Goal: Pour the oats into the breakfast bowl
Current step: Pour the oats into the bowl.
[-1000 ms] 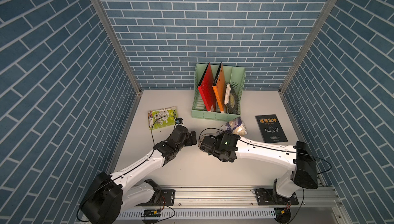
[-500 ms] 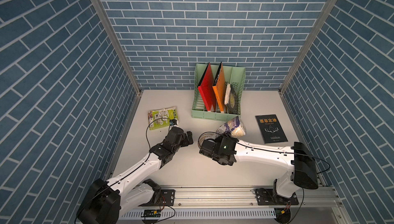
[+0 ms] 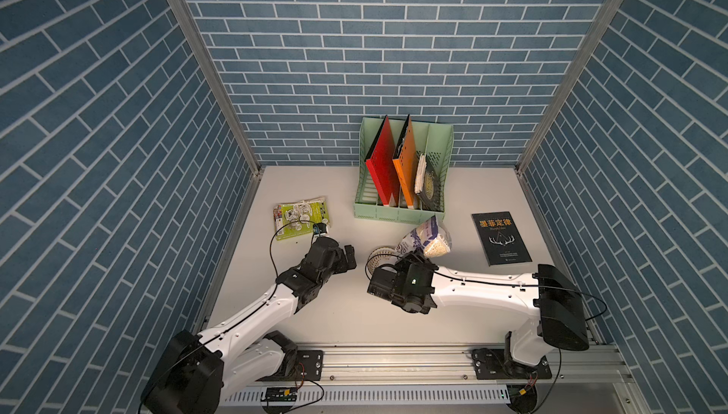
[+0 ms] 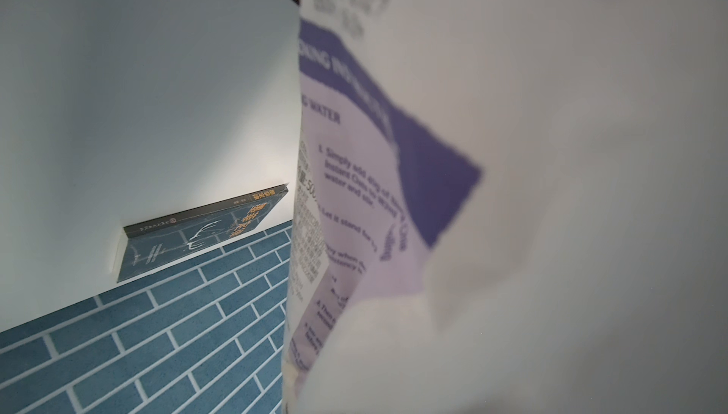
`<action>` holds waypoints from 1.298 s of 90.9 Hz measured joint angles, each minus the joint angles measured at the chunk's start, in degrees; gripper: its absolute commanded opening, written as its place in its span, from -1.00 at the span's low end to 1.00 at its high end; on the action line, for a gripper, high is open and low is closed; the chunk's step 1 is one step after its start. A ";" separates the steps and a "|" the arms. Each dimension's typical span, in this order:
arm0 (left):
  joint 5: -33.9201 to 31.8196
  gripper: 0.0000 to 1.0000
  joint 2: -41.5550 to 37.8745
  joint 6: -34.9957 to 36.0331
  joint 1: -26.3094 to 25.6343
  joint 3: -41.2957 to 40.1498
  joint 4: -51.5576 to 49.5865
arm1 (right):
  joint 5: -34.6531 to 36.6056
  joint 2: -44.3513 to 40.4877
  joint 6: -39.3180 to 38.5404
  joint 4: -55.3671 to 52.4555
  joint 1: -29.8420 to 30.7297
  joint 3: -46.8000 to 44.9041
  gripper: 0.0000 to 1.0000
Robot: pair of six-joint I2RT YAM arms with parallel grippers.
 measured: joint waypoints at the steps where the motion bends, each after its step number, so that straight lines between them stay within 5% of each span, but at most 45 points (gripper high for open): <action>1: 0.02 0.99 0.00 0.00 -0.02 0.00 0.00 | 0.07 0.00 -0.02 0.04 0.00 0.00 -1.00; 118: 0.98 0.99 0.07 0.07 0.02 0.00 0.02 | 2.21 -1.03 -1.77 2.03 0.11 -0.79 -1.00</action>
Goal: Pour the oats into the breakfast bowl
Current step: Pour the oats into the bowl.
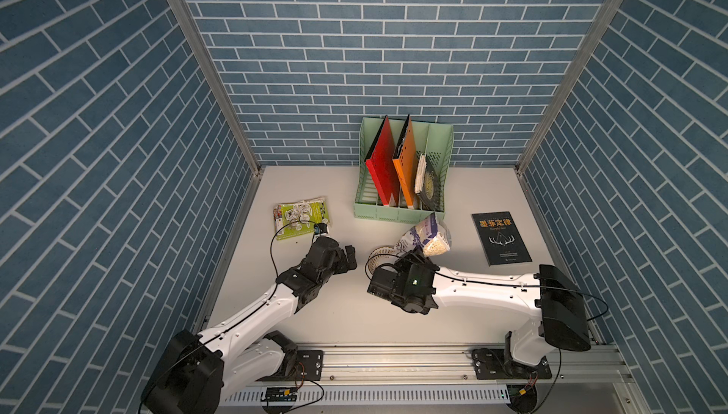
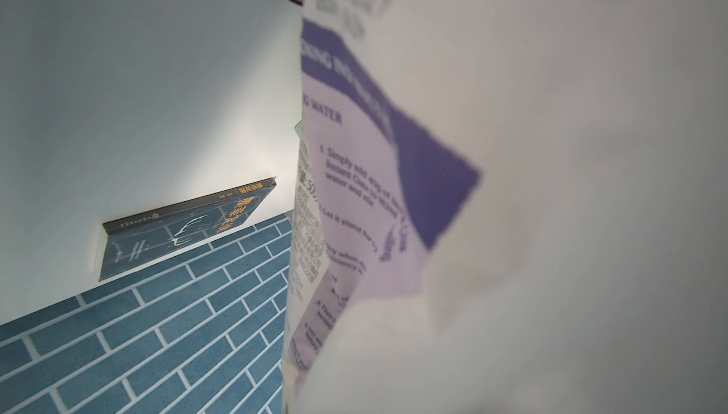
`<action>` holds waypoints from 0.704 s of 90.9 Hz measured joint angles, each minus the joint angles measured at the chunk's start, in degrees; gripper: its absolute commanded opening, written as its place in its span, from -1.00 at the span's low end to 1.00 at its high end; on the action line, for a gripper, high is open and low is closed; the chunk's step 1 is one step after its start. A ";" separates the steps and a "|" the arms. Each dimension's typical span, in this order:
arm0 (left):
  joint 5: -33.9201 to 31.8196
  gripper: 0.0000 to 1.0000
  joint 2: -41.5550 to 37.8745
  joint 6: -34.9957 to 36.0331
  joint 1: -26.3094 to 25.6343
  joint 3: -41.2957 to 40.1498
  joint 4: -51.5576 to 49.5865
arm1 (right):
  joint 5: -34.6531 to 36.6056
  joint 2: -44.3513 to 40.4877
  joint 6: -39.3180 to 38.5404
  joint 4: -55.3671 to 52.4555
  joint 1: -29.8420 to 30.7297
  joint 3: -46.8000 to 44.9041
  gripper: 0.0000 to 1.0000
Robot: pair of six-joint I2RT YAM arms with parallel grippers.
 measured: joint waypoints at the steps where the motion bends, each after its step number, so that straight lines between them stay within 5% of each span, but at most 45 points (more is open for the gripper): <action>1: 0.00 0.99 0.00 0.00 0.00 0.00 0.00 | 0.02 -0.11 0.00 0.02 0.00 -0.07 -1.00; 64: 1.05 0.99 1.64 1.49 0.17 0.02 -0.11 | 1.53 -0.90 -3.52 3.28 0.02 -4.22 -1.00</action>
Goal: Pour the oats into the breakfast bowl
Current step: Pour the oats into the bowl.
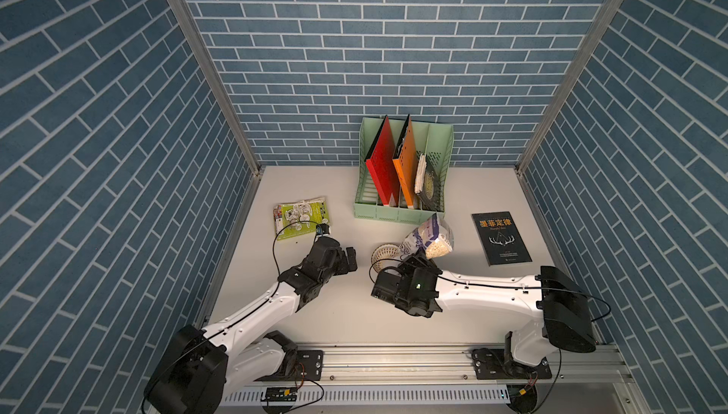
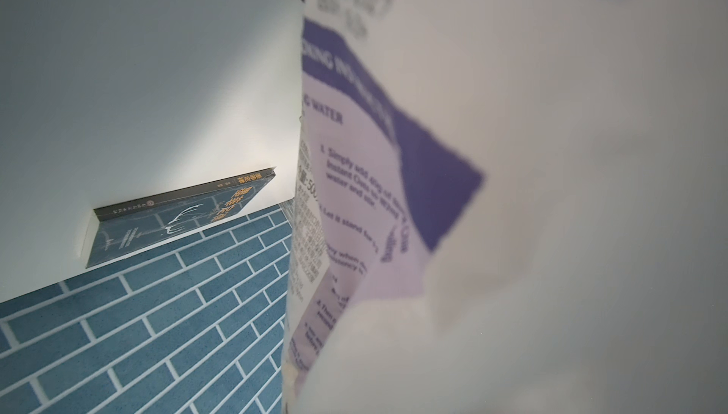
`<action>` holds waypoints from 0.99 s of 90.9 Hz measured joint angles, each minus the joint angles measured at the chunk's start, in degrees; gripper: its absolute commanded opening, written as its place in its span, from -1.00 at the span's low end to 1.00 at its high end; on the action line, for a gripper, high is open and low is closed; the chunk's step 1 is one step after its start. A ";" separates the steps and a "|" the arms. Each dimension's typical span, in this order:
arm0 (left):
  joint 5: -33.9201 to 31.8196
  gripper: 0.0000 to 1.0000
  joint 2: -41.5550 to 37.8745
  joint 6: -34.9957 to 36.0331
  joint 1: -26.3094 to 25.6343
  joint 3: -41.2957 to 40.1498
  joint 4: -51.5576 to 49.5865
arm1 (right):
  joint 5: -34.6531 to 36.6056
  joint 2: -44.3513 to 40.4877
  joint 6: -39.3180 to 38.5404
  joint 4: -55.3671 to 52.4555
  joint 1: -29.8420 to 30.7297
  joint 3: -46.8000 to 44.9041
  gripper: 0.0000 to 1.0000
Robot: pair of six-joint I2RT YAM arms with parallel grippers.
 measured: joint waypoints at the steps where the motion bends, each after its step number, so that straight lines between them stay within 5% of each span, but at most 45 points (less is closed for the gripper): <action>1: 0.04 0.99 0.00 0.00 0.00 0.00 0.02 | 0.00 0.00 -0.04 0.00 0.00 0.00 -1.00; 90: 1.29 0.99 0.09 0.07 0.02 0.00 0.68 | 0.35 -0.13 -2.43 2.60 -3.02 1.51 -1.00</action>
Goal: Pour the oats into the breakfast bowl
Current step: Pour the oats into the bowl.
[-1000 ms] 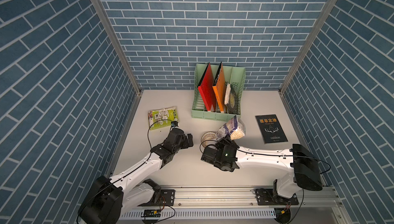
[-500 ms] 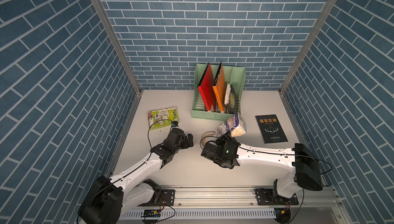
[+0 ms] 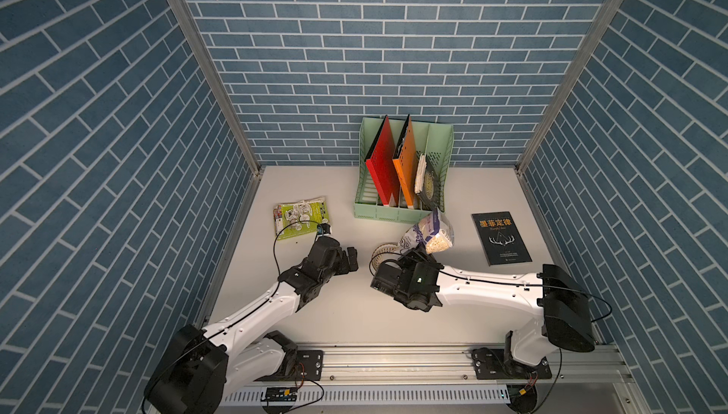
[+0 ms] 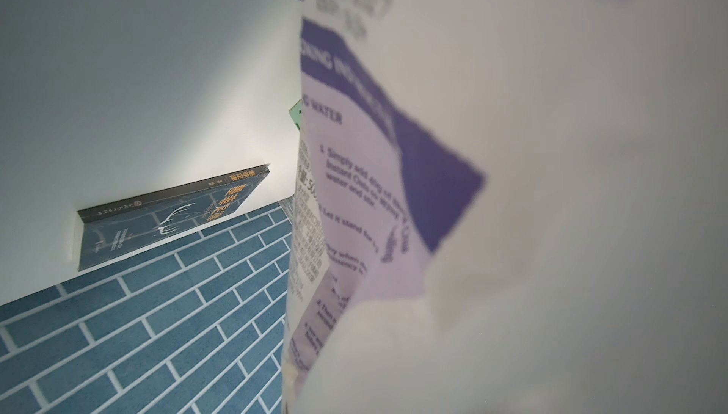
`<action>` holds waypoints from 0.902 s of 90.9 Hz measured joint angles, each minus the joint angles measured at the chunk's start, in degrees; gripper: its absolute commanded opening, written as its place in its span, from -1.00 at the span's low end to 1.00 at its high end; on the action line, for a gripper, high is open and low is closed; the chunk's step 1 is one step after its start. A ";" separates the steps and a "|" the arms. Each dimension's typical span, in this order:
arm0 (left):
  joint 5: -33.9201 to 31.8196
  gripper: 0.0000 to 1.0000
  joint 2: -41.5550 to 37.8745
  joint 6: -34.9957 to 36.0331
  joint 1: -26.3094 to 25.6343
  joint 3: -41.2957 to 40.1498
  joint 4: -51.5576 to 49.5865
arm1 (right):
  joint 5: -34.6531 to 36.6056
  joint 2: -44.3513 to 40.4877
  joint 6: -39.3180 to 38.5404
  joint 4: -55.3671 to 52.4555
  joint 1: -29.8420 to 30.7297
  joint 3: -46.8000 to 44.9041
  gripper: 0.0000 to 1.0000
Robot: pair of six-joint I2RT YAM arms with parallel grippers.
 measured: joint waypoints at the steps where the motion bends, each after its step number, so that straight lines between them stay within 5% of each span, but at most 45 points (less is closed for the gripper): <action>1: 0.00 0.99 0.00 0.00 0.00 0.00 0.00 | 0.02 -0.02 0.00 0.07 -0.09 0.04 -1.00; 82: 0.09 0.99 0.13 0.70 0.00 0.00 0.00 | -0.33 -0.96 -2.64 3.02 -0.61 -2.40 -1.00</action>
